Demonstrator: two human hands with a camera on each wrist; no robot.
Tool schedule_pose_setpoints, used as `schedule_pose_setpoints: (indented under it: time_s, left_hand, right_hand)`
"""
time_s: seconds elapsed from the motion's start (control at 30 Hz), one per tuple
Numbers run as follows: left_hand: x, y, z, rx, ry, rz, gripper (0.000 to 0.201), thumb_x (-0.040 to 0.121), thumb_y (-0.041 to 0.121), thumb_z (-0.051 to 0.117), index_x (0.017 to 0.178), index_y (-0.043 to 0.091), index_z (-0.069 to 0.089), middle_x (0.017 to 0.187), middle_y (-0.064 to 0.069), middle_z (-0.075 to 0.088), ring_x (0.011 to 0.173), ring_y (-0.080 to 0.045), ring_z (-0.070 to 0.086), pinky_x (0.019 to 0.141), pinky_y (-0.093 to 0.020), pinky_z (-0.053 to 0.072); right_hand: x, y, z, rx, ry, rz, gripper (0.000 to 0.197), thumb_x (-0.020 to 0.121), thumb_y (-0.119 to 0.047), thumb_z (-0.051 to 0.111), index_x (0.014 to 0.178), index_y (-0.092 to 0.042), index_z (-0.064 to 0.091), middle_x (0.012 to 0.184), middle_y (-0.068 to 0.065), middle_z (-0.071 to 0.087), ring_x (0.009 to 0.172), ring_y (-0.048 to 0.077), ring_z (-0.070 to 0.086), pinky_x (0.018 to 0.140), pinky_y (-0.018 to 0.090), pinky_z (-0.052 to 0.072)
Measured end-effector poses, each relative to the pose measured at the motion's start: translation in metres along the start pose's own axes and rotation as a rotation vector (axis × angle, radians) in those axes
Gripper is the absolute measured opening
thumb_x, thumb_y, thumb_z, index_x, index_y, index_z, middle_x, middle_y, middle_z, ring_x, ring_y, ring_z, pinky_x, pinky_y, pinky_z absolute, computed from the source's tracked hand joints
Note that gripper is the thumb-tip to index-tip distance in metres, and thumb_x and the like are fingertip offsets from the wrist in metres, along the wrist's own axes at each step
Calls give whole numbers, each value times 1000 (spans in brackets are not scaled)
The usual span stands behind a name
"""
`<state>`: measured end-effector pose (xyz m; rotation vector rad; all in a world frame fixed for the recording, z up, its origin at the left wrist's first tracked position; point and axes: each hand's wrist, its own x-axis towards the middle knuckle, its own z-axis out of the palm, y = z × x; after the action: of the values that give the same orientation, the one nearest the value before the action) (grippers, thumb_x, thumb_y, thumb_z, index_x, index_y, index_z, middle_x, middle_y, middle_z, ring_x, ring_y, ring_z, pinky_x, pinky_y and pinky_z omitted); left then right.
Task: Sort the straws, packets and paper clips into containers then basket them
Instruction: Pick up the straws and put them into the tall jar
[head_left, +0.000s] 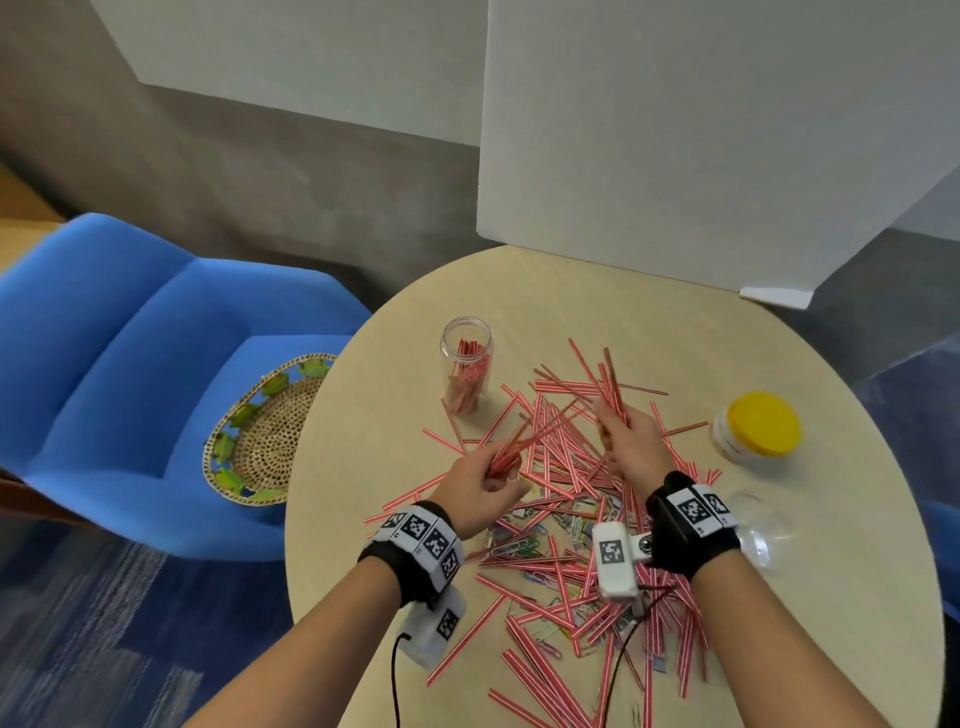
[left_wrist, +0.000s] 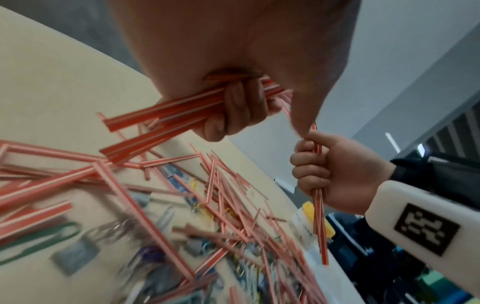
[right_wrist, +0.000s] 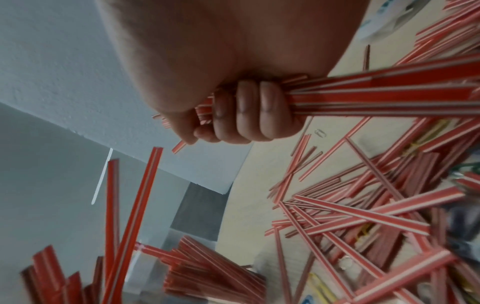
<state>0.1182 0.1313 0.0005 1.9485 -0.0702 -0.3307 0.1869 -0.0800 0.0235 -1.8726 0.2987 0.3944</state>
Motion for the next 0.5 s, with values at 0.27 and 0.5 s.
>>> schedule_pose_setpoints:
  time_s: [0.27,0.5]
  left_hand:
    - [32,69,-58,-445,360,-77,55,87,62,52,68,11,54,56,2,42,50,-14,38,54,-28,39]
    - [69,113,-134,-802,532,210,45,104,37,37,64,19,30,55,4,29,41,-10,25,42,-18,22]
  right_hand:
    - [0,-36,-4,168,-11,-11,32,97,-44,54,75,-21,47,57,-9,33,47,8,27,45,22,25]
    - [0,-32,3,61,-55,37,38,92,-55,53,78,-20,50,59,-8,34,49,9,27,46,23,26]
